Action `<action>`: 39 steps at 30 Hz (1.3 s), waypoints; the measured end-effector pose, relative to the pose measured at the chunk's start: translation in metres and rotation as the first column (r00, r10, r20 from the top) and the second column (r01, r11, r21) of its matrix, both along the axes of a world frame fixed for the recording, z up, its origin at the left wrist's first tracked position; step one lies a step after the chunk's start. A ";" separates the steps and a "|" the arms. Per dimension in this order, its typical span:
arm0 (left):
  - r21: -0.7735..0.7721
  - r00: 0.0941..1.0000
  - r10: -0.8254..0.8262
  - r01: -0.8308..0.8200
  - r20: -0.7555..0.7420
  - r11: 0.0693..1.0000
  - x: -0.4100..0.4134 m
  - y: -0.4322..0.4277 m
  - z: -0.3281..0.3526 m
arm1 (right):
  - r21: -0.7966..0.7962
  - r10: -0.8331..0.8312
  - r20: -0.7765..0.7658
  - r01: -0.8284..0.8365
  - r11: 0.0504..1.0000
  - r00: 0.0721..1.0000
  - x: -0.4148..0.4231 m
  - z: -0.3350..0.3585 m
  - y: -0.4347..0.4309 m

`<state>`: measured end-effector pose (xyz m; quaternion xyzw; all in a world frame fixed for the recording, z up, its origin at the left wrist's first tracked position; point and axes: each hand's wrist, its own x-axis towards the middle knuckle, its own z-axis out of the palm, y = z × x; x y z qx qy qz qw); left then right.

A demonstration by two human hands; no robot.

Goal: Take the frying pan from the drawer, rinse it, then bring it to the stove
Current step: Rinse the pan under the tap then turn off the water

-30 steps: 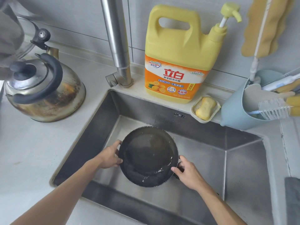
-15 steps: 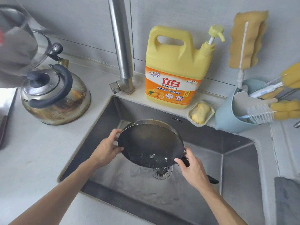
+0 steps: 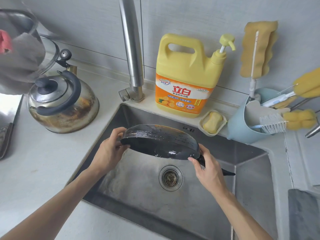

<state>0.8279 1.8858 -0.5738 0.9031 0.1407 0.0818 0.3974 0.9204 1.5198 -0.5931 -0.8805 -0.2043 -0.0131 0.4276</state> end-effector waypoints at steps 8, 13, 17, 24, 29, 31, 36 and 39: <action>0.033 0.999 0.014 -0.015 0.052 0.999 0.007 0.000 -0.002 | 0.057 0.024 -0.013 -0.023 0.998 1.000 0.008 0.001 0.003; 0.044 0.997 0.001 -0.004 0.071 0.999 0.006 0.001 -0.004 | 0.025 0.021 0.006 -0.021 0.999 1.000 0.005 0.002 0.003; -0.008 1.000 -0.029 0.029 0.009 1.000 0.002 0.001 -0.006 | 0.011 0.024 -0.040 -0.024 1.000 0.999 0.001 0.002 0.003; -0.050 0.999 -0.046 0.045 -0.015 0.998 0.000 0.003 -0.001 | -0.010 -0.014 -0.096 0.013 1.000 0.995 -0.006 0.001 0.000; -0.178 0.963 -0.136 0.095 -0.234 0.979 0.002 0.012 -0.004 | -0.060 0.024 -0.367 -0.049 0.997 0.930 -0.006 0.004 0.001; -0.198 0.955 -0.168 0.120 -0.246 0.973 0.001 0.018 -0.003 | -0.047 0.035 -0.439 -0.062 0.997 0.898 -0.007 0.006 -0.001; -0.272 0.945 -0.166 0.088 -0.281 0.958 -0.003 0.026 0.012 | -0.048 0.053 -0.551 -0.094 0.994 0.833 -0.004 0.022 -0.003; -0.383 0.924 -0.207 0.073 -0.321 0.921 -0.013 0.032 0.032 | -0.120 0.067 -0.581 -0.167 0.979 0.811 -0.004 0.046 -0.003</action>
